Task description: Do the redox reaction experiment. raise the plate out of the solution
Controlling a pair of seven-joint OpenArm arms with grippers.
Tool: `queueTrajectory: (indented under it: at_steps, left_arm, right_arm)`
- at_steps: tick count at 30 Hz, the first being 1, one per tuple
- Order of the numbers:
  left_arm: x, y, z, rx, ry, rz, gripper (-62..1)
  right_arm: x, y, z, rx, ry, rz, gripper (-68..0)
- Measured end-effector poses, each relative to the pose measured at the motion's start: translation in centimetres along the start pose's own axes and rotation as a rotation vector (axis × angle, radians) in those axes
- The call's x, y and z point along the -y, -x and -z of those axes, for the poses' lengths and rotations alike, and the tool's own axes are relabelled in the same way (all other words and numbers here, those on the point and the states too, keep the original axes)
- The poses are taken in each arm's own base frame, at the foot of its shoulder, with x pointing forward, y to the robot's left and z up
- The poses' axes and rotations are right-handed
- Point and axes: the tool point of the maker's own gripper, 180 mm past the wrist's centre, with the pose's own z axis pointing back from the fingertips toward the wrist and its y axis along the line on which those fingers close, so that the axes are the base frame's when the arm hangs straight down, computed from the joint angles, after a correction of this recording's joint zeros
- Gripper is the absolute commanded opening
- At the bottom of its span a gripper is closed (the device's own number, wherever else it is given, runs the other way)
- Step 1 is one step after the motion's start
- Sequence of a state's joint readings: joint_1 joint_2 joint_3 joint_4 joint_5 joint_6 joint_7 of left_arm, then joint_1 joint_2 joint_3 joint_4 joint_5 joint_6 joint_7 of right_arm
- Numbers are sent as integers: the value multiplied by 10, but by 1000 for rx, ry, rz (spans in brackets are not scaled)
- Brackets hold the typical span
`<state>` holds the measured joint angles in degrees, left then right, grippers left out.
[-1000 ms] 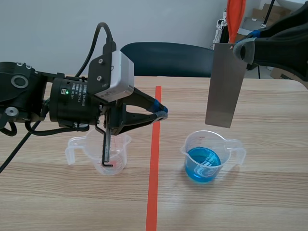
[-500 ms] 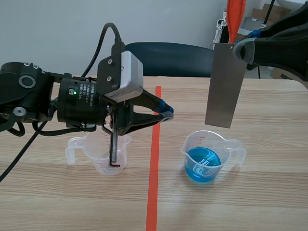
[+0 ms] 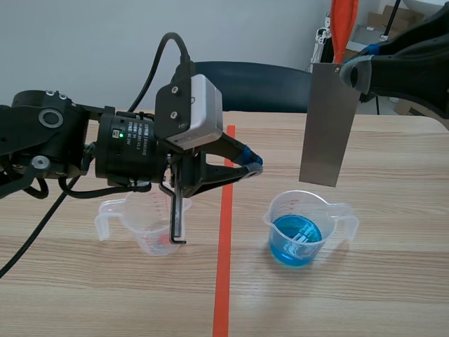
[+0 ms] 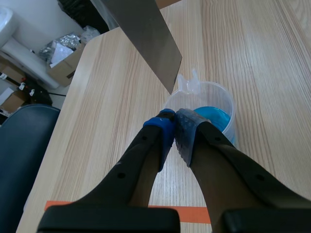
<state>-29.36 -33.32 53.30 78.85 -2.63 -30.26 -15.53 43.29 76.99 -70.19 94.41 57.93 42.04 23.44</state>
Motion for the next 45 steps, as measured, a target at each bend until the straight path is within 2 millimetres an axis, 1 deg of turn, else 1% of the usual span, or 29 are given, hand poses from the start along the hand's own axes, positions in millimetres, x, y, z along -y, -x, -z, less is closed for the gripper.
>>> queueTrajectory:
  at_steps: [2,5,14,21,41,45]
  left_arm:
    - [0,2,1,-15,0,0,-573]
    - [0,-2,5,-1,0,-1,-573]
    - [0,-2,5,1,0,-1,-573]
    - [0,4,5,-32,0,-3,-573]
    - [-14,-18,4,102,-69,-272,-573]
    - [-14,-18,4,100,-69,-275,-573]
  right_arm:
    - [0,0,0,0,0,0,-658]
    - [0,0,0,0,0,0,-658]
    - [0,3,0,-18,0,0,-658]
    - [0,3,0,-18,0,0,-658]
    - [0,3,0,-18,0,0,-658]
    - [0,3,0,-18,0,0,-658]
